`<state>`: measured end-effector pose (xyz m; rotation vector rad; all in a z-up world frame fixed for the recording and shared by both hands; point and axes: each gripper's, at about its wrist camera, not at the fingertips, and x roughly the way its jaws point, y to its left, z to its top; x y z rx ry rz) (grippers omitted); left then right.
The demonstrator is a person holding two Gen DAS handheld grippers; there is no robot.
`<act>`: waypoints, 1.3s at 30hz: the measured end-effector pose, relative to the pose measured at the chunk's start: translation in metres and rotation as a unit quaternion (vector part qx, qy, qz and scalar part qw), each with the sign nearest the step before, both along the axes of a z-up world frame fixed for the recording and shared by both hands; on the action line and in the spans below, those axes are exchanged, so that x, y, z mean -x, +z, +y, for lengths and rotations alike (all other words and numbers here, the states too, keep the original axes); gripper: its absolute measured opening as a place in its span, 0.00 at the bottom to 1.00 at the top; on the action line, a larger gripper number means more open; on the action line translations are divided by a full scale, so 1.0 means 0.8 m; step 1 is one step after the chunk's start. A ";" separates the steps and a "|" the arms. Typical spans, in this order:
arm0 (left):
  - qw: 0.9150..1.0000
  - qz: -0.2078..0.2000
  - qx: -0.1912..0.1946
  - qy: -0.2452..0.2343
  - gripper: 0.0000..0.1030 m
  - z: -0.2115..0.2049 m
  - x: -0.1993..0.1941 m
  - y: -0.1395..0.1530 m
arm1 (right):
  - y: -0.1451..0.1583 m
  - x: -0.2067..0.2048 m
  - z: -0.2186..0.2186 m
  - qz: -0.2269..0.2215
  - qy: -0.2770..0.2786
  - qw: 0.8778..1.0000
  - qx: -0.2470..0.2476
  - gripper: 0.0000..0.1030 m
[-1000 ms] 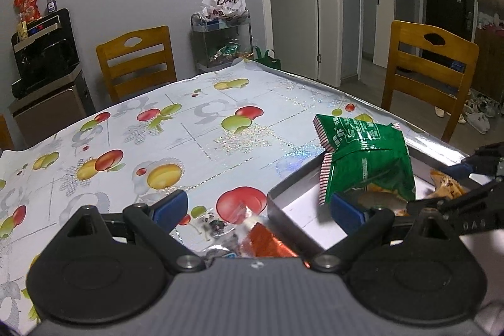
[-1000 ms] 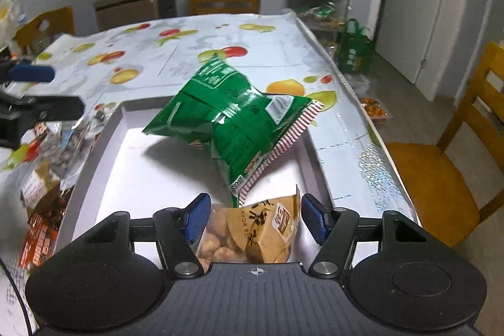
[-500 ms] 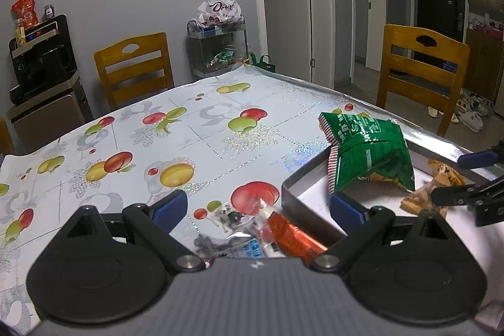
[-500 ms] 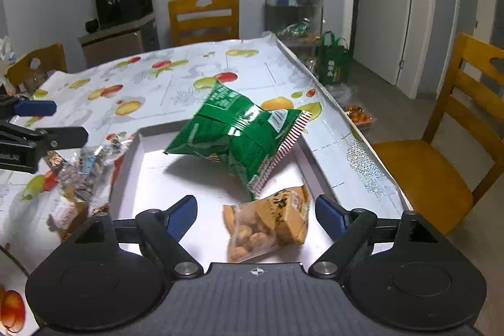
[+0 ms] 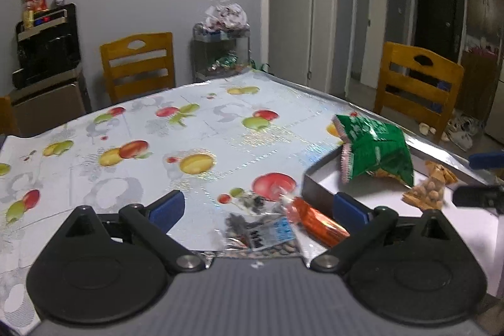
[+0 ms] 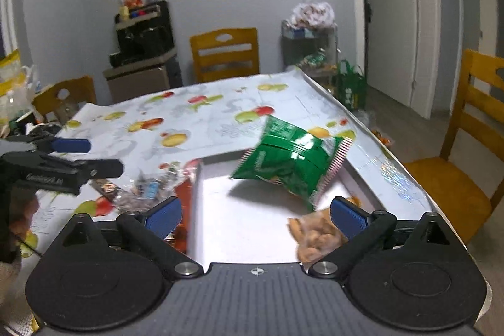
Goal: Organize snacks
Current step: 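Return the left gripper to the snack pile and grasp the gold cookie packet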
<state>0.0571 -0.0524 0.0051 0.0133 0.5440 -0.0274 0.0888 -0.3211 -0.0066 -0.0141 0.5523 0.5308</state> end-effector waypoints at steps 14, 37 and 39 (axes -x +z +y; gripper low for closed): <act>0.999 -0.011 0.040 -0.019 0.99 0.033 0.021 -0.046 | -0.024 0.075 0.079 -0.001 0.096 0.995 0.027 1.00; 0.995 0.045 0.022 -0.087 0.99 -0.017 0.007 -0.092 | -0.071 0.074 0.121 0.028 0.064 0.996 0.057 0.98; 0.995 0.042 0.022 -0.089 0.99 -0.018 0.008 -0.092 | -0.073 0.076 0.123 0.025 0.069 0.995 0.060 0.98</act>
